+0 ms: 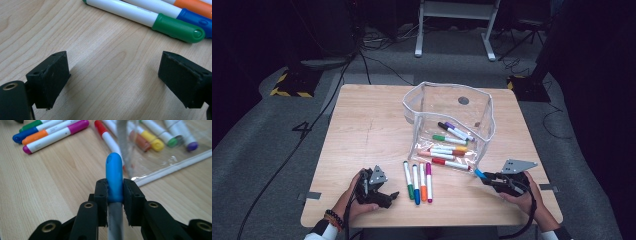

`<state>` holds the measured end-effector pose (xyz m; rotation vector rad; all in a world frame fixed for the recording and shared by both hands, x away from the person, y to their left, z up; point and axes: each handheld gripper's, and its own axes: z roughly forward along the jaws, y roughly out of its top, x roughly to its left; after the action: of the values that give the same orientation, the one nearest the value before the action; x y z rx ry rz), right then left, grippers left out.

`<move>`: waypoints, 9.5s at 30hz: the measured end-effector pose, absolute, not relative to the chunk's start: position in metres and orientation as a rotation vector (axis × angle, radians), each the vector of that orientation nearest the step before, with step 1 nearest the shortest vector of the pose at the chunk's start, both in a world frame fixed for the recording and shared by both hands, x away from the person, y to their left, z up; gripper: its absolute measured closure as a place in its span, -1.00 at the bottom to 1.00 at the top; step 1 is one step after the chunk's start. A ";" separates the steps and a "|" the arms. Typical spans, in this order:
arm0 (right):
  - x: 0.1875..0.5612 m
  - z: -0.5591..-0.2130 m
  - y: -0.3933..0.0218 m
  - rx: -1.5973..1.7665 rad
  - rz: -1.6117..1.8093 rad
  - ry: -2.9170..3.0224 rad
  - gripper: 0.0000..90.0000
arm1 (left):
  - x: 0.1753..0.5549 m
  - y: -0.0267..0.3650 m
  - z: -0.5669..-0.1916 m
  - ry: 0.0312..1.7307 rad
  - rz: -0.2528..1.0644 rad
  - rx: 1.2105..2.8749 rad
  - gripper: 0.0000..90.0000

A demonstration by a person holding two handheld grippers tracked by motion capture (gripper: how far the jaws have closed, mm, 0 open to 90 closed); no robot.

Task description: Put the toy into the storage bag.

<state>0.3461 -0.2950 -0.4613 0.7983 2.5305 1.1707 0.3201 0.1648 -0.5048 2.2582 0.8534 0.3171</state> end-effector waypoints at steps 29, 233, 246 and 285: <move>0.392 -0.310 -0.314 0.691 1.279 2.207 0.65 | 0.320 0.165 -0.505 0.854 0.316 2.258 -0.77; 0.336 -0.493 -0.218 0.623 1.078 2.687 0.64 | 0.320 0.165 -0.505 0.842 0.315 2.263 -0.77; 0.330 -0.483 -0.243 0.632 1.093 2.673 0.65 | 0.320 0.165 -0.505 0.845 0.314 2.262 -0.77; 0.383 -0.316 -0.341 0.758 1.289 2.212 0.65 | 0.320 0.164 -0.505 0.846 0.315 2.262 -0.78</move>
<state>0.3826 -0.3410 -0.3163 0.7580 2.2121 1.2887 0.3199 0.1642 -0.5047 2.2616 0.8464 0.3152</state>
